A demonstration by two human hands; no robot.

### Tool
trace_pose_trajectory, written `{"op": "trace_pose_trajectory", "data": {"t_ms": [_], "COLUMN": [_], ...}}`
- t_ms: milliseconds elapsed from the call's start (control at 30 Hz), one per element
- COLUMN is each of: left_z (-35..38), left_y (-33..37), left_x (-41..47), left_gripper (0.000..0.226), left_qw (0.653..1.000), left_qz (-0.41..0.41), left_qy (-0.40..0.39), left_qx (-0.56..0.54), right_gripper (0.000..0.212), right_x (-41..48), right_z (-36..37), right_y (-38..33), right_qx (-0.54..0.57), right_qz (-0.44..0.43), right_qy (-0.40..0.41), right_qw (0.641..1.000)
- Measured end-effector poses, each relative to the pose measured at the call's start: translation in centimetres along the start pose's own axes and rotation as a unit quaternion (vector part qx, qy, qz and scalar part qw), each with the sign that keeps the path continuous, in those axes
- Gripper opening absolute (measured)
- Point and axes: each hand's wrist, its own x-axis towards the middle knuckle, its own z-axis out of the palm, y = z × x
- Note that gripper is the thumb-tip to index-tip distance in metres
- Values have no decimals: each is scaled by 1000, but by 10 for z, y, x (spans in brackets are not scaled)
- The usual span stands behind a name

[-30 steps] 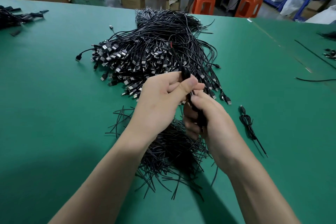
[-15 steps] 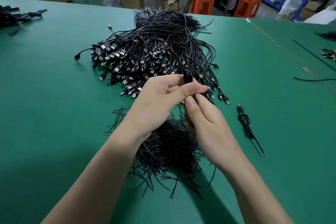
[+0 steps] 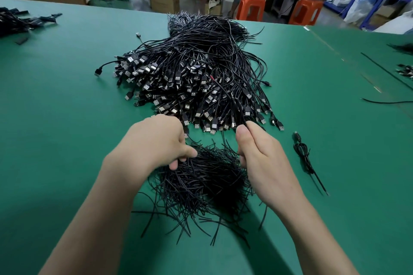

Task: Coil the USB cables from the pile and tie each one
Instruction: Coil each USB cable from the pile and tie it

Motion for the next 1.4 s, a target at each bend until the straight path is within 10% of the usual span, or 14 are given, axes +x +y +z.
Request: {"op": "trace_pose_trajectory", "data": {"t_ms": [867, 1133, 1400], "left_z": [-4, 2, 7], "left_y": [5, 23, 35], "left_x": [-6, -3, -3], "left_gripper": [16, 11, 19], "left_qw": [985, 911, 850], "left_qz": [-10, 117, 192], "left_qy": [147, 129, 96], "left_qx": [88, -374, -481], "right_gripper": [42, 38, 31], "right_x": [-3, -11, -10], "right_z": [1, 13, 10], "right_y": [11, 8, 10], "right_qx": [48, 78, -33], "right_qz": [26, -45, -102], "right_qy": [7, 0, 7], "right_qw": [998, 996, 994]}}
